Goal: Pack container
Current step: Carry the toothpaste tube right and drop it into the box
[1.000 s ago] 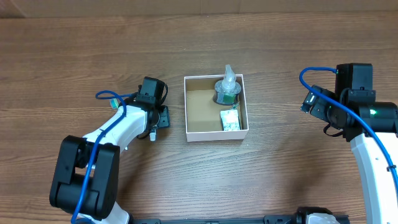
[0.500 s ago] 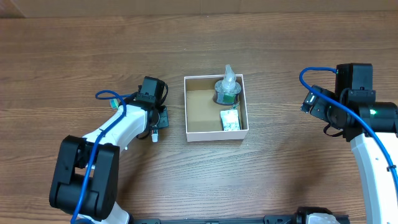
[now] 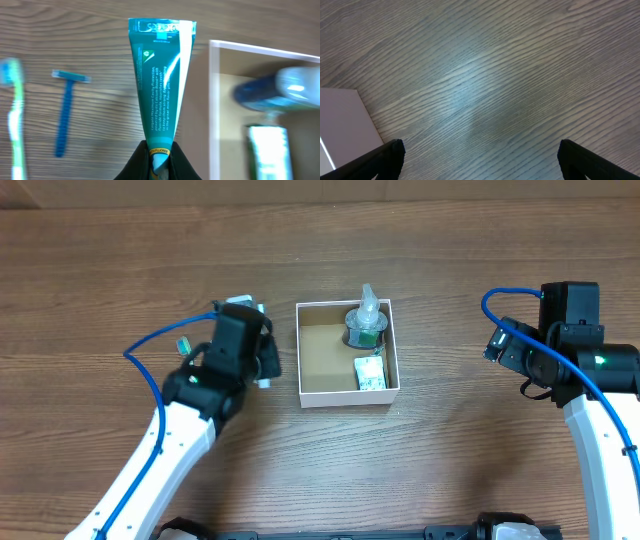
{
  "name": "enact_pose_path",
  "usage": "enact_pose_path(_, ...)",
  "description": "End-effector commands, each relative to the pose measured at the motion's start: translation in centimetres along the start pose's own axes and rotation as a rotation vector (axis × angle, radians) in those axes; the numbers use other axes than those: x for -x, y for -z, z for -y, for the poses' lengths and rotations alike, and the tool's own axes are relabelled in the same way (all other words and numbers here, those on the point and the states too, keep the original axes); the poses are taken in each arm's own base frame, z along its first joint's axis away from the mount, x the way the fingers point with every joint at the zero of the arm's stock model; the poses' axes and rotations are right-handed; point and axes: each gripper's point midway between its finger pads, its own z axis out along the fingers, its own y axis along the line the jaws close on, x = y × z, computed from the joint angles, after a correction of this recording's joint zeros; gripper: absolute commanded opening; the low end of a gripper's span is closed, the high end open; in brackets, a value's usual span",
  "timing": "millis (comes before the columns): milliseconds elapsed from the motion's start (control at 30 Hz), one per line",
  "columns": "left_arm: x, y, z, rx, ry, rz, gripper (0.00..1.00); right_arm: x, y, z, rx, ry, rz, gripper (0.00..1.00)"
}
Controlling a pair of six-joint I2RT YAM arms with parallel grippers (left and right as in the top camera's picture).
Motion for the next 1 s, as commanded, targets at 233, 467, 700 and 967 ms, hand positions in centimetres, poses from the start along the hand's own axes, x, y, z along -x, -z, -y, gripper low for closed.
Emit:
enact_pose_path(233,-0.5,2.9,11.8,-0.26,0.03,0.041,0.11,0.8,0.7,0.0,0.005,-0.009,0.031,1.0)
enact_pose_path(467,-1.2,-2.6,12.3,-0.195,0.043,0.029,0.14,0.8,0.7,0.0,0.005,-0.009,0.031,1.0)
enact_pose_path(700,-2.3,-5.3,11.5,-0.127,-0.004,0.009,0.33,0.8,0.7,0.0,0.005,-0.009,0.031,1.0)
enact_pose_path(967,2.0,-1.1,7.9,-0.002,-0.154,-0.054,0.68,0.8,0.7,0.0,0.005,-0.009,0.031,1.0)
